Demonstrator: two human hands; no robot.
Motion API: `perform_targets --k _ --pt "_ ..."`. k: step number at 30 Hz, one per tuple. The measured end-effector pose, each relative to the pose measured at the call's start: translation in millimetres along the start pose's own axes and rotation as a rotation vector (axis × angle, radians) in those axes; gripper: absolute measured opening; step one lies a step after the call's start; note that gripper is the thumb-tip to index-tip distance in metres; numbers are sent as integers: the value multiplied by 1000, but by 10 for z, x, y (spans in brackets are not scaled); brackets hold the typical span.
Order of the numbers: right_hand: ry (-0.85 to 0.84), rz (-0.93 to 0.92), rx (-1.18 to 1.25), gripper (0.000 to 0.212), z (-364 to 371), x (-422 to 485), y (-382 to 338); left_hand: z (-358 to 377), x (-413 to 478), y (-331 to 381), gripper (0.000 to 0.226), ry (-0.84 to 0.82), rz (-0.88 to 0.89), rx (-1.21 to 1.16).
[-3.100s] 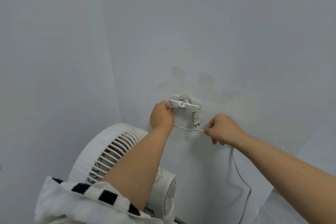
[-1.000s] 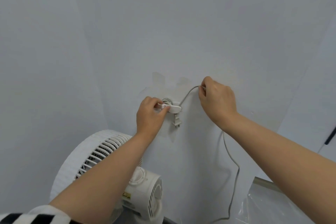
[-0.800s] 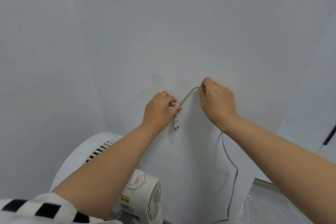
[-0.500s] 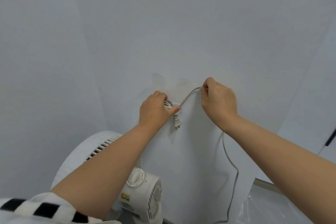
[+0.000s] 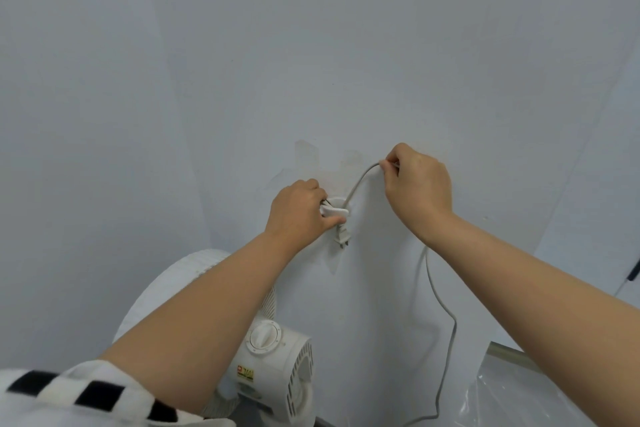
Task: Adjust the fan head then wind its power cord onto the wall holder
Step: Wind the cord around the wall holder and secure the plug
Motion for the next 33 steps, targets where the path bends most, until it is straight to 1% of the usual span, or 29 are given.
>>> perform_targets --k 3,6,8,10,15,18,22,28,33 --pt "1 20 29 20 -11 12 5 -63 54 99 59 -26 -7 121" --pt "5 22 41 20 -24 12 -5 -99 90 190 62 -67 -23 283" --pt "3 19 51 20 -30 13 -24 -134 116 233 62 -78 -38 307" --pt "1 12 66 20 -29 18 -59 -141 152 250 56 -90 -63 287" --pt "-10 -2 62 22 -11 49 -131 -149 185 101 52 -87 -135 185" --pt "-51 18 43 23 29 53 -127 -134 206 -76 40 -93 -201 47" --pt "-91 21 25 22 96 31 -144 -119 200 -196 27 -69 -258 -65" --pt "-131 41 26 20 171 16 -121 -78 185 -324 19 -54 -315 -217" --pt "-159 126 111 20 188 17 -15 -81 220 -365 21 -91 -300 -234"
Point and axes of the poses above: each hand's wrist, its own x-axis towards the middle knuckle, its own z-axis out of the palm, y = z × x, the point moved 9 cm from there along x, towards the middle knuckle, and after that the axes turned 10 degrees about x, right-handed, at the moved point
